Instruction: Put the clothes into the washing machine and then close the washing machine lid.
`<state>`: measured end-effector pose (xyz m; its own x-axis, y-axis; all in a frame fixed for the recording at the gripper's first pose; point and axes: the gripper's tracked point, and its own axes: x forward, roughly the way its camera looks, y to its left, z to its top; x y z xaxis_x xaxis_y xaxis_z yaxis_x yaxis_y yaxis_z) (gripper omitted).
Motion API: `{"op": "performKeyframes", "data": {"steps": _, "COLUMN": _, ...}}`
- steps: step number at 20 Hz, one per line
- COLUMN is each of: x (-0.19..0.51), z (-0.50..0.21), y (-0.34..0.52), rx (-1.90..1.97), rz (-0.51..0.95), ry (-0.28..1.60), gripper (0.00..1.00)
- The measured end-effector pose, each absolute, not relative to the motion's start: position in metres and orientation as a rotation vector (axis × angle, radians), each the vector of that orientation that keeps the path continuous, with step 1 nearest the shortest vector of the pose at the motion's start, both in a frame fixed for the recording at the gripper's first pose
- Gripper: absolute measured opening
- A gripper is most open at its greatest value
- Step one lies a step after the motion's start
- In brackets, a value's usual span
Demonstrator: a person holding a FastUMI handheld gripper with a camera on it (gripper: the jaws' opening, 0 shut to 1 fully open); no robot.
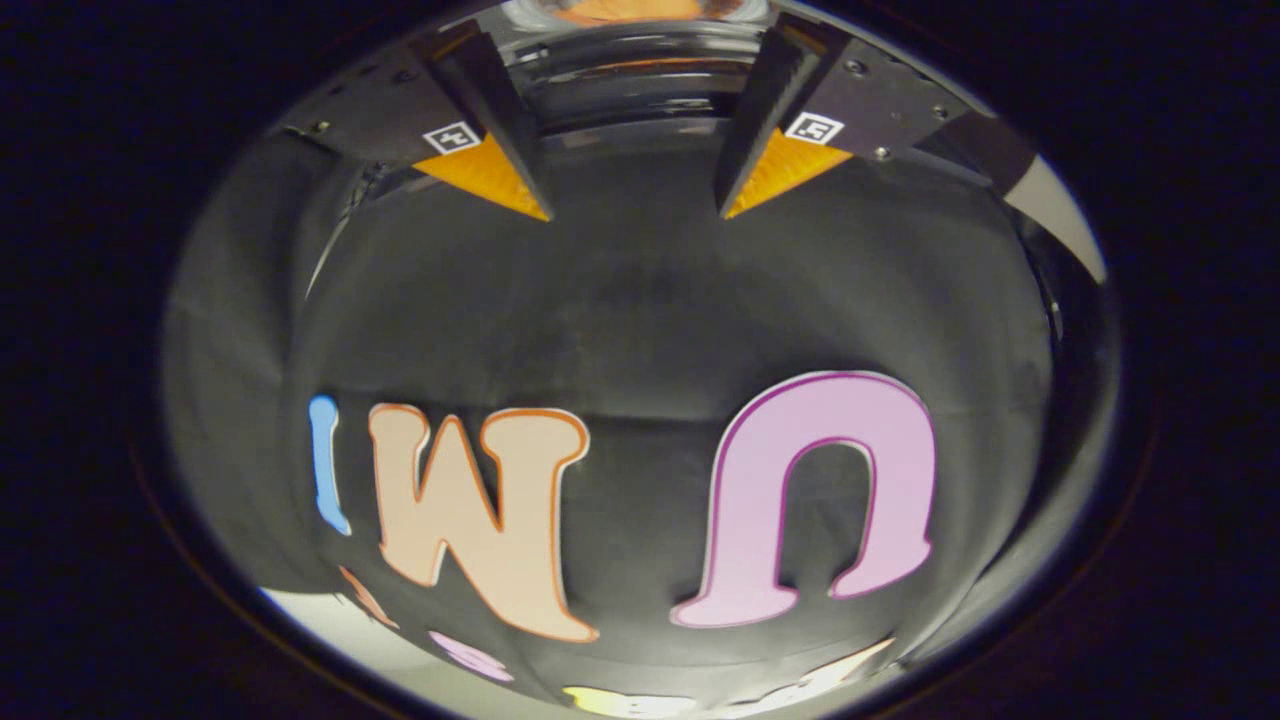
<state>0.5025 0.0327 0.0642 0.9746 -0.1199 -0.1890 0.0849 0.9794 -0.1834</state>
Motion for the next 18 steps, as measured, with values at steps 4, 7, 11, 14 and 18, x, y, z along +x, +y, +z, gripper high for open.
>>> {"op": "performKeyframes", "data": {"steps": 4, "x": 0.491, "z": 0.053, "y": 0.039, "rx": -0.108, "rz": -0.096, "ry": 0.236, "gripper": 0.96}}
{"op": "performKeyframes", "data": {"steps": 7, "x": 0.479, "z": 0.057, "y": 0.038, "rx": -0.120, "rz": -0.088, "ry": 0.226, "gripper": 0.95}}
{"op": "performKeyframes", "data": {"steps": 11, "x": 0.457, "z": 0.060, "y": 0.035, "rx": -0.118, "rz": -0.075, "ry": 0.200, "gripper": 0.96}}
{"op": "performKeyframes", "data": {"steps": 14, "x": 0.441, "z": 0.060, "y": 0.035, "rx": -0.119, "rz": -0.069, "ry": 0.183, "gripper": 0.96}}
{"op": "performKeyframes", "data": {"steps": 18, "x": 0.430, "z": 0.063, "y": 0.033, "rx": -0.108, "rz": -0.086, "ry": 0.126, "gripper": 0.96}}
